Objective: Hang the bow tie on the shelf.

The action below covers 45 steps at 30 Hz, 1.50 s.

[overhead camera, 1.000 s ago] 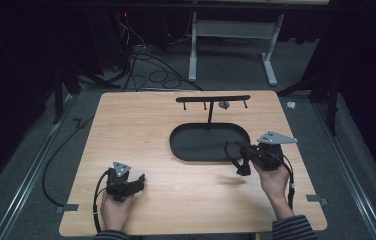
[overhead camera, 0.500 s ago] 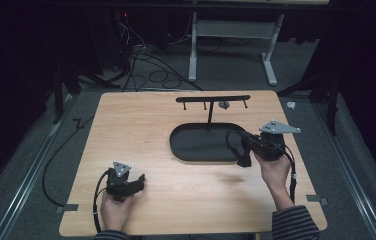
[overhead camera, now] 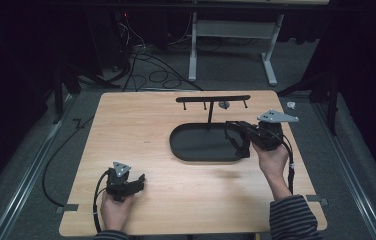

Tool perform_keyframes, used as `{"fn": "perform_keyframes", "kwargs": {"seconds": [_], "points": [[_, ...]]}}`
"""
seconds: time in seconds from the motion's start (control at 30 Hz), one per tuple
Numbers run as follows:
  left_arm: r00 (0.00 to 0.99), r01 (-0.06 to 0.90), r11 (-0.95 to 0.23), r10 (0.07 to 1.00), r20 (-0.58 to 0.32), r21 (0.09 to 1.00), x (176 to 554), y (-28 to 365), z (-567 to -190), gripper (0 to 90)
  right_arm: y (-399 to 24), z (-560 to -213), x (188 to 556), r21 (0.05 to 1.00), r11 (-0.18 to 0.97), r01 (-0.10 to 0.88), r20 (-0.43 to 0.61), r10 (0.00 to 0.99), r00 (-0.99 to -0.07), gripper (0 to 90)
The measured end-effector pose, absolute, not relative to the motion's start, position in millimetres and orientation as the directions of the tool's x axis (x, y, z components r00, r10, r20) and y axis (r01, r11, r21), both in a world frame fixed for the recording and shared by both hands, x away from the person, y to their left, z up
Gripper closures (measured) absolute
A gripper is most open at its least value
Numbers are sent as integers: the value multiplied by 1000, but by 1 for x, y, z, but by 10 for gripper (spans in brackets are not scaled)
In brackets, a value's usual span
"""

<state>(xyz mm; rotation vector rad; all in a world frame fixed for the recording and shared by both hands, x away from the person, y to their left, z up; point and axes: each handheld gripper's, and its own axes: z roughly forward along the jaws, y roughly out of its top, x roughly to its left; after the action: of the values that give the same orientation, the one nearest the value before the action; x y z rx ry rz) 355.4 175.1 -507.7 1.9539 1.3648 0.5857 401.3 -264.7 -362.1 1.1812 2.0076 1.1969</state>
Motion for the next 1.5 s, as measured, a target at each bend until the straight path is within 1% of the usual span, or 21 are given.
{"fn": "perform_keyframes", "kwargs": {"seconds": [0.67, 0.77, 0.97, 1.37, 1.5], "points": [[352, 634, -224, 936, -18, 740, 355, 175, -508, 257, -254, -343, 423, 883, 241, 403, -24, 880, -475, 900], [352, 634, -224, 936, -18, 740, 355, 175, -508, 257, -253, -341, 428, 884, 227, 409, -13, 886, -464, 900], [352, 634, -222, 936, -20, 741, 355, 176, -508, 257, -252, -340, 435, 875, 237, 421, -23, 890, -455, 900], [352, 634, -223, 936, -20, 740, 355, 176, -508, 257, -250, -336, 452, 873, 224, 434, -17, 903, -430, 900], [352, 634, -221, 936, -21, 741, 355, 176, -508, 257, -249, -336, 458, 874, 202, 442, 0, 909, -416, 900]]}}
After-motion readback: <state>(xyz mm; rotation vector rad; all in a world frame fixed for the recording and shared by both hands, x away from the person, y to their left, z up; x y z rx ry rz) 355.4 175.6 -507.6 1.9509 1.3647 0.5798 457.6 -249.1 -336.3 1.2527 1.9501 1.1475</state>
